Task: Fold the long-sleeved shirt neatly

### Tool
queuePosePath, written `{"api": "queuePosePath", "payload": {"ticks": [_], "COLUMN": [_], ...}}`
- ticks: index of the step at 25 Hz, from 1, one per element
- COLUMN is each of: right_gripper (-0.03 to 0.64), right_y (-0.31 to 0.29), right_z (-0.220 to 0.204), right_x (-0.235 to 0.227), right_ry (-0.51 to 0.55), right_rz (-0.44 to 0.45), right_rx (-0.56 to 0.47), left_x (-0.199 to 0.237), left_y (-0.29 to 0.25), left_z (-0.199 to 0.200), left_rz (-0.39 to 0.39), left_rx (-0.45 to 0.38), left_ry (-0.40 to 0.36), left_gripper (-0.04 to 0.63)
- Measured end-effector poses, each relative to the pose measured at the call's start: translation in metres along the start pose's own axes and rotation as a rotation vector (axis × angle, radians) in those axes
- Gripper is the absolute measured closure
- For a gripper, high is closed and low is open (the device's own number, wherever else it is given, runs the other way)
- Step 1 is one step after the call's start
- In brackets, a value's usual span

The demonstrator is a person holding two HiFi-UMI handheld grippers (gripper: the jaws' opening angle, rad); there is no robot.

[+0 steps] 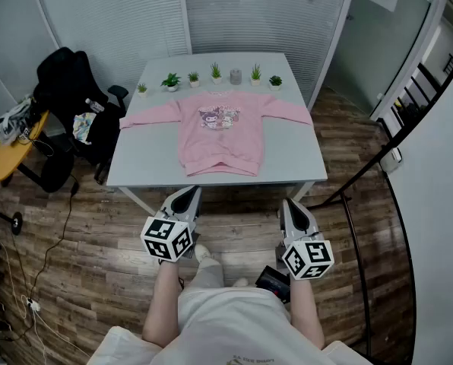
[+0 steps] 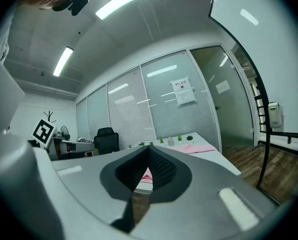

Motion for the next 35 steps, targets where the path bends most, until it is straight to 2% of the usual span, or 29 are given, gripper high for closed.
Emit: {"api": "queuePosePath", "payload": {"ticks": [8,12,13,15,16,17,26,35], "right_gripper": [0.609,0.607,0.607,0.605,0.546,0.502,0.431,0.431], "right_y": [0.004,0.007,0.007,0.007,0.007,0.007,0.012,0.008], "right_z": [-0.002,-0.001,-0.001,-0.002,-0.002,-0.002,-0.001,-0.002], "right_x": [-0.008,-0.010,-0.011,-0.013,-0.014,-0.015,-0.042,-0.073], "right_ry": [0.013,0.066,0.075,0.125,0.159,0.184,0.137,0.093], "right_rz": [-0.010,-0.028,-0.031,-0.044,-0.050,-0.056,-0.087,-0.161], "right_rx": [0.007,-0.005,0.001,0.023,0.035,0.045,0.070,0.070], "left_x": [-0.010,-0.015,-0.015,-0.015,-0.015,-0.017,-0.036,-0.036], "left_y": [-0.011,-0.014,-0.015,-0.020,-0.022,-0.023,-0.040,-0.085], "left_z": [-0.002,-0.001,-0.001,-0.002,-0.002,-0.001,0.000,0.001], "left_rz": [-0.002,0.029,0.027,0.019,0.017,0.013,-0.034,-0.113], "left_rx": [0.040,0.038,0.041,0.063,0.077,0.089,0.146,0.161], "left_ry": [-0.056,-0.127,-0.128,-0.113,-0.114,-0.121,-0.166,-0.165], "left_gripper": [0.588,0.577,0.515,0.325,0.280,0.262,0.259,0.259]}}
Point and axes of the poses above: the fingertips, and each gripper's own axes: y backward along the fingers, x to its left, z out of its top, the point moved 10 cm from there along y, backward along the fingers, and after that the axes turned 9 degrees about -z, right-handed, at the moved point
